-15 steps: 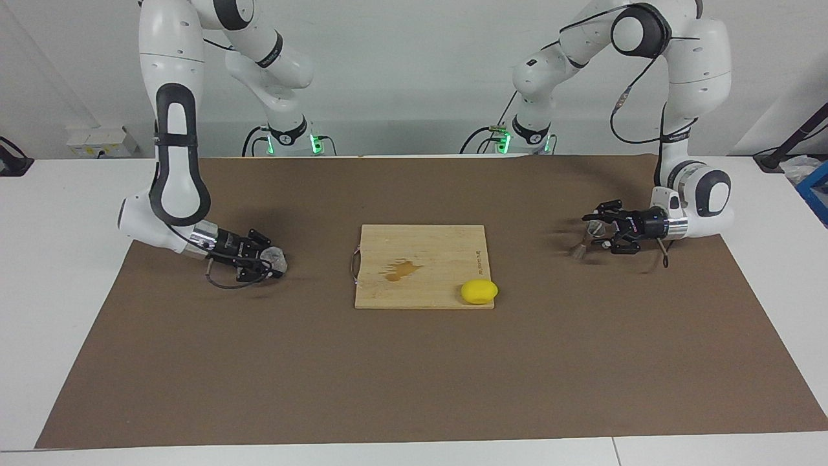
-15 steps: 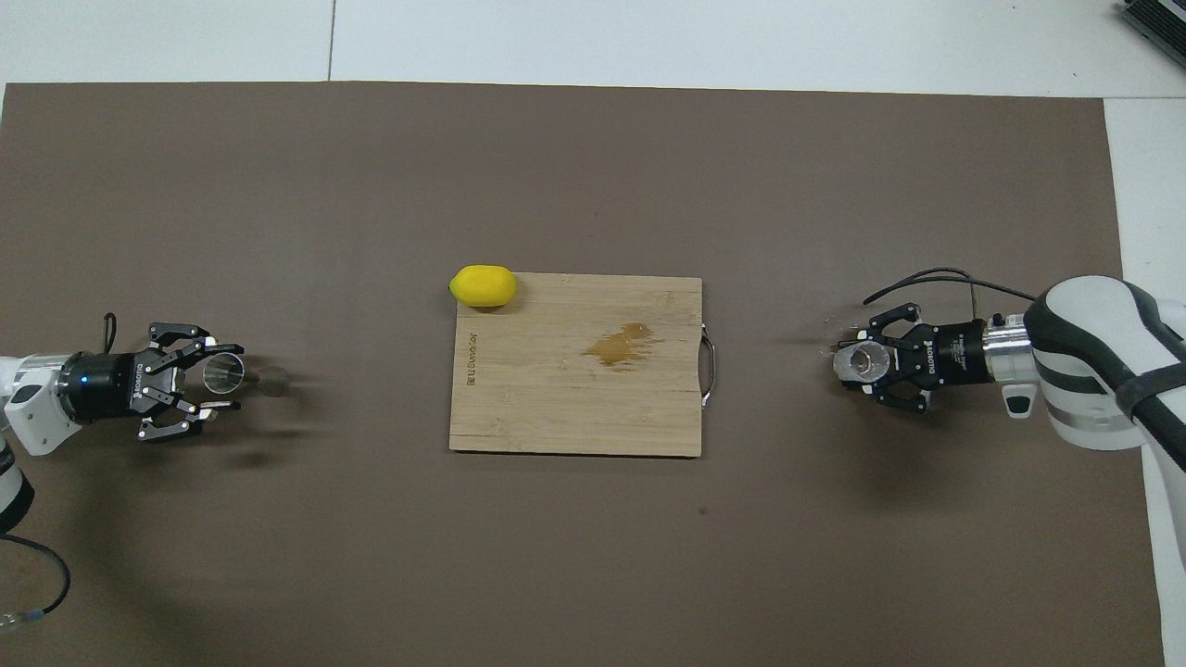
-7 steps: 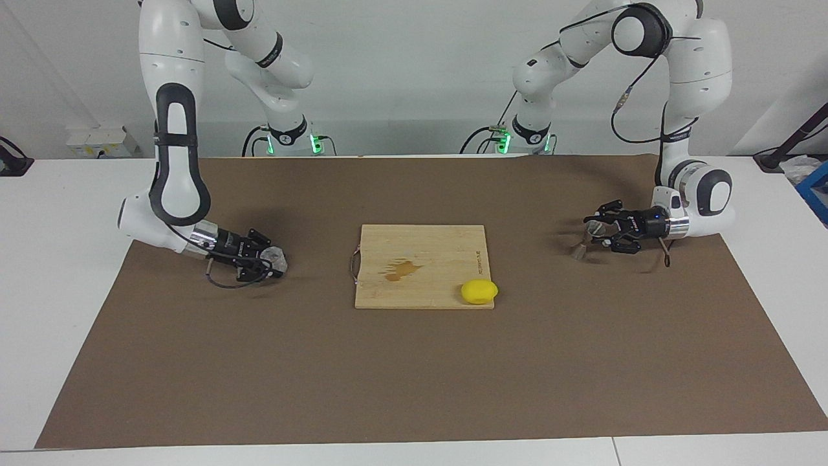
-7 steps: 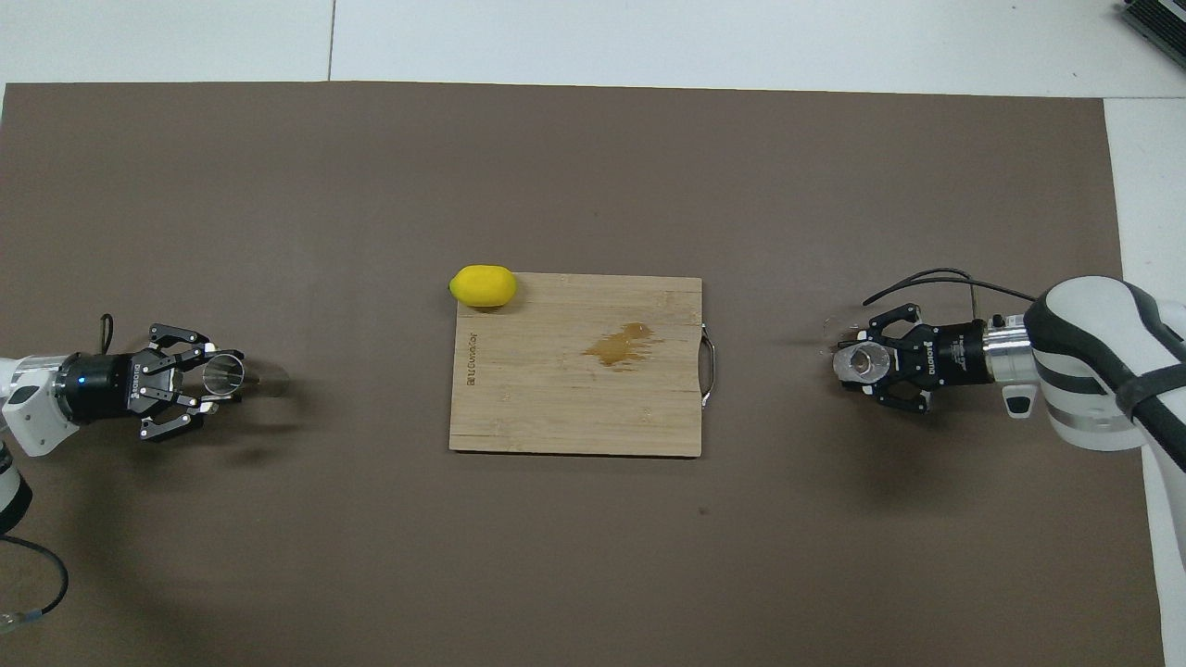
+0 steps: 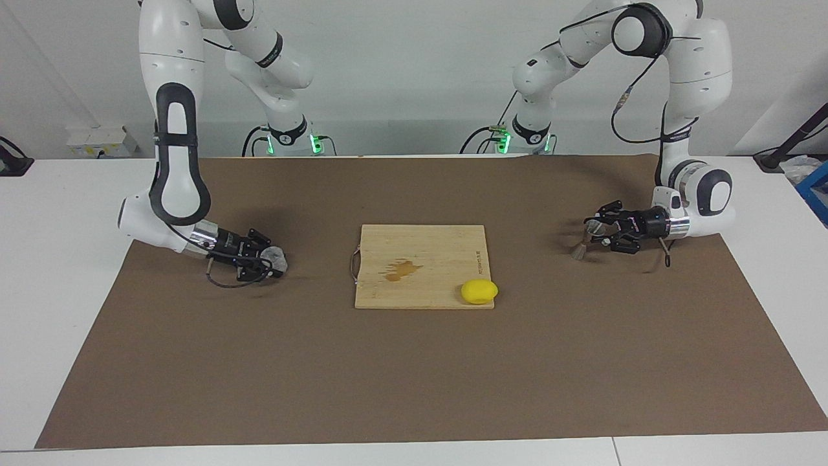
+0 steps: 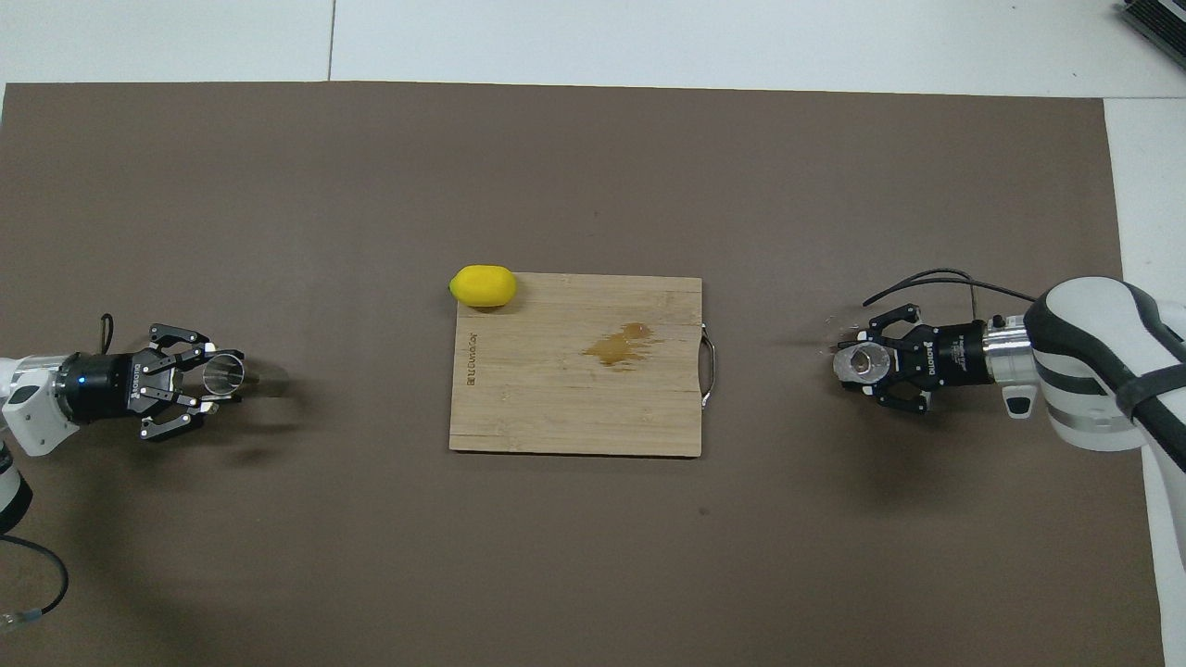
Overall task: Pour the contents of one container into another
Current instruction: 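Close the left gripper around the small metal cup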
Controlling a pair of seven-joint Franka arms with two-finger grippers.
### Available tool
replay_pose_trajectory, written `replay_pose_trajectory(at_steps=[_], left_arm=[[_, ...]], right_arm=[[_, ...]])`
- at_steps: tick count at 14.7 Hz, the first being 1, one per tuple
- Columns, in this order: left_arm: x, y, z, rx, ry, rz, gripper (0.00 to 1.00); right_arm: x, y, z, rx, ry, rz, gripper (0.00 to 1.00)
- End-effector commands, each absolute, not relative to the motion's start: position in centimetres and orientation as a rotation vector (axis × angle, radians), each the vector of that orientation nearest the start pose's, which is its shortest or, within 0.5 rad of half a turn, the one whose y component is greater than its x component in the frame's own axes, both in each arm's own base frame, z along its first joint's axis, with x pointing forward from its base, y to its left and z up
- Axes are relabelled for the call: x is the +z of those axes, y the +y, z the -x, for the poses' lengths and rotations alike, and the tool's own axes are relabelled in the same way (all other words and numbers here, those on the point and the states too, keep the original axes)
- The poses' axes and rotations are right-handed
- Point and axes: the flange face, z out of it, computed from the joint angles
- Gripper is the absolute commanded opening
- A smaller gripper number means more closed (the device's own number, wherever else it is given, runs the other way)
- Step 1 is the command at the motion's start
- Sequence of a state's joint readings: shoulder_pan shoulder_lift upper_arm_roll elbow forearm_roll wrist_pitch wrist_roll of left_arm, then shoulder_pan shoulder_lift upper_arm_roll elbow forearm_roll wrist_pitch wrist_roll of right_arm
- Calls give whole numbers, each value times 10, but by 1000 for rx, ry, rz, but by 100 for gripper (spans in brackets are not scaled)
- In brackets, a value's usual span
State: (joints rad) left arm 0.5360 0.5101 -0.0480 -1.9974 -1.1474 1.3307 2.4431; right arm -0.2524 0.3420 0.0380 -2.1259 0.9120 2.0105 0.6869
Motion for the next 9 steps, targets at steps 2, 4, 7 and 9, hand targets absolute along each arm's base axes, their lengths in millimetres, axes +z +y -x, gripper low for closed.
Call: replay_pose_trajectory(at_steps=[2, 4, 7, 9], left_arm=[[237, 132, -509, 1155, -1132, -1274, 27], [241, 124, -512, 1157, -1131, -1254, 26], [243, 117, -514, 1154, -1122, -1234, 26], [245, 106, -518, 1147, -1130, -1221, 26]], right_arm=[[234, -70, -526, 728, 1638, 1761, 22], [236, -70, -526, 726, 1637, 1762, 22], [236, -70, -526, 726, 1637, 1762, 22], [236, -70, -526, 725, 1638, 1760, 22]])
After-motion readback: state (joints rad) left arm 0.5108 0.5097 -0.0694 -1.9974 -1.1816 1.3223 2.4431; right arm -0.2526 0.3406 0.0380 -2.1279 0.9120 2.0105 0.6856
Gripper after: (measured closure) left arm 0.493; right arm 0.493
